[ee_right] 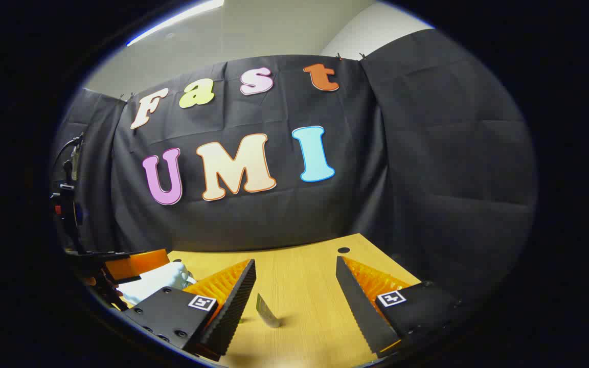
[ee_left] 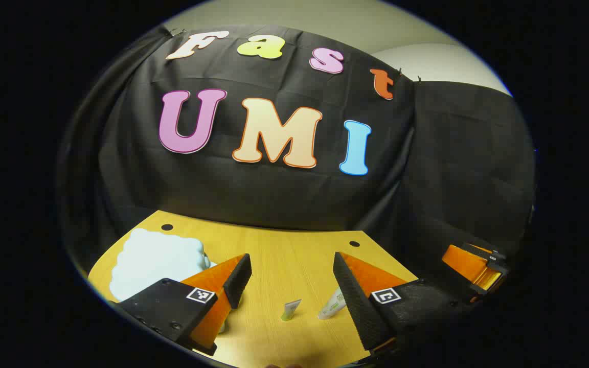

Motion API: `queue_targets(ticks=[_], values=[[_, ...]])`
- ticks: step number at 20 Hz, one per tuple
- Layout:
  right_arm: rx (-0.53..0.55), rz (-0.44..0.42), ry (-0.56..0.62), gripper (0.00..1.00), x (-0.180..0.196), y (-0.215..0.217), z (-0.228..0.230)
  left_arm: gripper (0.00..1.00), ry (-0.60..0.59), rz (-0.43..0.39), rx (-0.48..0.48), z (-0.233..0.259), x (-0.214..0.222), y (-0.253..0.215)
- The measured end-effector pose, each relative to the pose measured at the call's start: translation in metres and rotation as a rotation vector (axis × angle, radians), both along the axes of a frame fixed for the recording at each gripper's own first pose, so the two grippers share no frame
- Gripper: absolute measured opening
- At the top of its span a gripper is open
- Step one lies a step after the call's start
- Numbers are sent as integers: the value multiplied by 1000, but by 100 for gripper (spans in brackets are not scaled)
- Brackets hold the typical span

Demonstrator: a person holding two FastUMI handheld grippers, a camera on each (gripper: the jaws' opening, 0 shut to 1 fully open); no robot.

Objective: First open the suitcase, pack the skin care products into it, and then close the suitcase.

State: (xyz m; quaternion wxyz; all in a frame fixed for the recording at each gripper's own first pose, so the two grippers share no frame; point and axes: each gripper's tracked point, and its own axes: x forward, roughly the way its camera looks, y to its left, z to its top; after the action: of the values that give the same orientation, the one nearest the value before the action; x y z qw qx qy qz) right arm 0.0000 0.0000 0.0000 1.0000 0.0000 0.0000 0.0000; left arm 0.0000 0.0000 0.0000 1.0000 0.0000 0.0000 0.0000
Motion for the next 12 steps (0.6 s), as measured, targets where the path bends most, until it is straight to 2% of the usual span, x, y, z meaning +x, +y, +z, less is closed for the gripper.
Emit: queue_targets(ticks=[2,4,12], values=[[4,11,7,95,-1,4,-4,95,26,18,-13,-8,-1,5],[7,27,17,98,0,8,-8,95,53,27,-32,-16,-1,9],[14,55,43,98,6,17,-19,95,205,96,-61,-46,23,54]])
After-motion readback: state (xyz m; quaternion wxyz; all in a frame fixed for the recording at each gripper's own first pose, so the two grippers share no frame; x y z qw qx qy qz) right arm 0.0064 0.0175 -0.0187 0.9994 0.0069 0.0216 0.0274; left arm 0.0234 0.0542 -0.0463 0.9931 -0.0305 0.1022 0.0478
